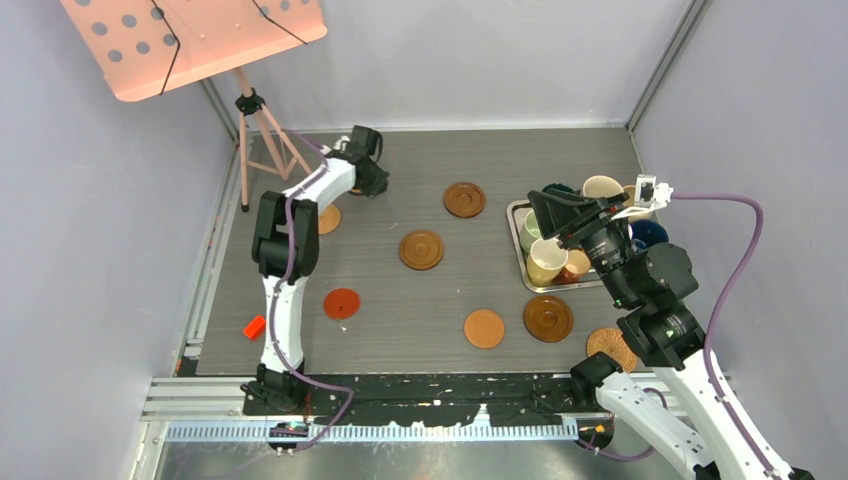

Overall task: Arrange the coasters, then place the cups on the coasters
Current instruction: Move the coaster to the center of the board.

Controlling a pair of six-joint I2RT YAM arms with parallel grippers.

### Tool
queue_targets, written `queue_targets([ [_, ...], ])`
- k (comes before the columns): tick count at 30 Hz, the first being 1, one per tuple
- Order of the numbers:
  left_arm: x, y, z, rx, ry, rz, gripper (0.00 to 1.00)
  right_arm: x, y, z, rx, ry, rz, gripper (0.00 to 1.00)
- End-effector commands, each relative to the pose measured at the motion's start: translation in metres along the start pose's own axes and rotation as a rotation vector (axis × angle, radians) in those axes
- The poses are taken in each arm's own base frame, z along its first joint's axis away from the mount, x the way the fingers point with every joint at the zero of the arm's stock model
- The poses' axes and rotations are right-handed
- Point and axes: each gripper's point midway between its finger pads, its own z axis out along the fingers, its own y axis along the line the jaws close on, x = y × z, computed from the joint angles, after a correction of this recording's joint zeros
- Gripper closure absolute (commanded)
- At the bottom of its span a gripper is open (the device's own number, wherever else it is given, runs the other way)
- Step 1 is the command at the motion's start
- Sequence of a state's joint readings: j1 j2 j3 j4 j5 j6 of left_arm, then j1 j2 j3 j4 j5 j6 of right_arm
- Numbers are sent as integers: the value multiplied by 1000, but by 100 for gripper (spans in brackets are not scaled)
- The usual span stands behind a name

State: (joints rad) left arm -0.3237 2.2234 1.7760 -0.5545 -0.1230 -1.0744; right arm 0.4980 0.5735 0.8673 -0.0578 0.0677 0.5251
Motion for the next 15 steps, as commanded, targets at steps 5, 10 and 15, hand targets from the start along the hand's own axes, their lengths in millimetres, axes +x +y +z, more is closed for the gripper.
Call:
queue_targets([
  [5,-111,-29,-12,192,-272,-195,95,-11,2,1,0,-30,-28,42],
  [10,-134,-33,4,242,-307,-239,92,-12,1,1,6,-34,-40,42],
  [15,-130,-36,25,245,-259,-253,88,-10,0,6,9,-33,-39,42],
])
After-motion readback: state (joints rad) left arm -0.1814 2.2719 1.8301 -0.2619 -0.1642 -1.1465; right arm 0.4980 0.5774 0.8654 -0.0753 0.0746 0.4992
